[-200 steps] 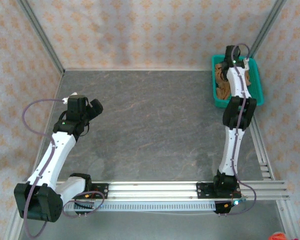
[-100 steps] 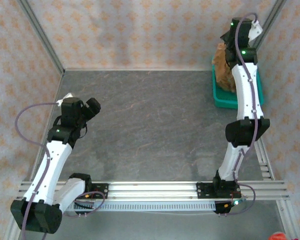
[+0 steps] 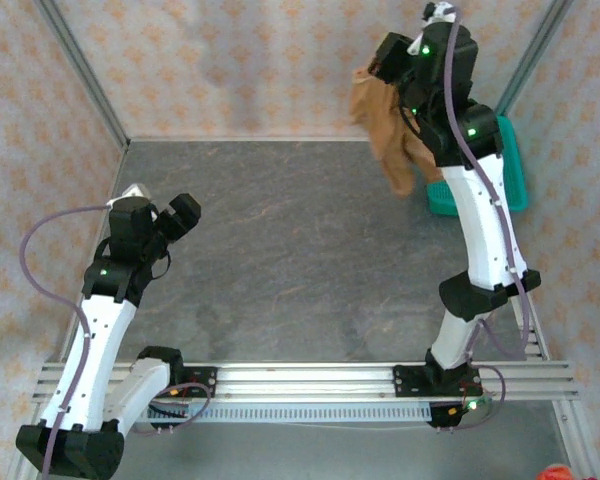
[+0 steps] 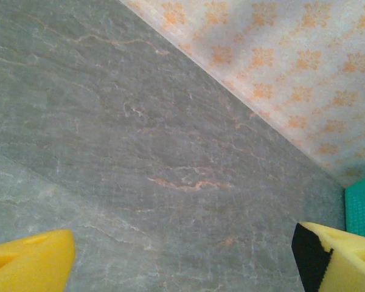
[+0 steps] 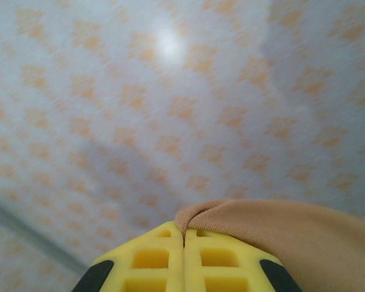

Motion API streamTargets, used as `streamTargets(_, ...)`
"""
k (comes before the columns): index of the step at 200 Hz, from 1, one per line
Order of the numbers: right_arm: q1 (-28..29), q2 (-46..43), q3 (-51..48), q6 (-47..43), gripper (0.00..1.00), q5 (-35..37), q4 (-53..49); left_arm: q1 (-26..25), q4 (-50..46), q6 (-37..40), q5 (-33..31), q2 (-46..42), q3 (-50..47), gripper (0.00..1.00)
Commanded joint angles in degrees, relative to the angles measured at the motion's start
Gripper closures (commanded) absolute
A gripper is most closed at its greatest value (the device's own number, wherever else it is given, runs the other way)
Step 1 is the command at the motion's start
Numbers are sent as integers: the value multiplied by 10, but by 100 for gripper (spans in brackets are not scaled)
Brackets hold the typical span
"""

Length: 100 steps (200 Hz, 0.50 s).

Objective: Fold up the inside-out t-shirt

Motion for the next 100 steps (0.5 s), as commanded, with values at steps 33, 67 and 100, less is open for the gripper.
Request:
streamTargets(33, 34, 29, -147, 74, 100, -49, 29, 2, -12, -2, 33, -16, -11, 7)
streamTargets(67, 12, 60, -325, 161, 100, -16, 91, 2, -22, 17, 56, 14, -33, 10)
streamTargets(100, -64, 113, -339, 201, 49, -28, 11, -5, -29, 14, 72, 48, -55, 13)
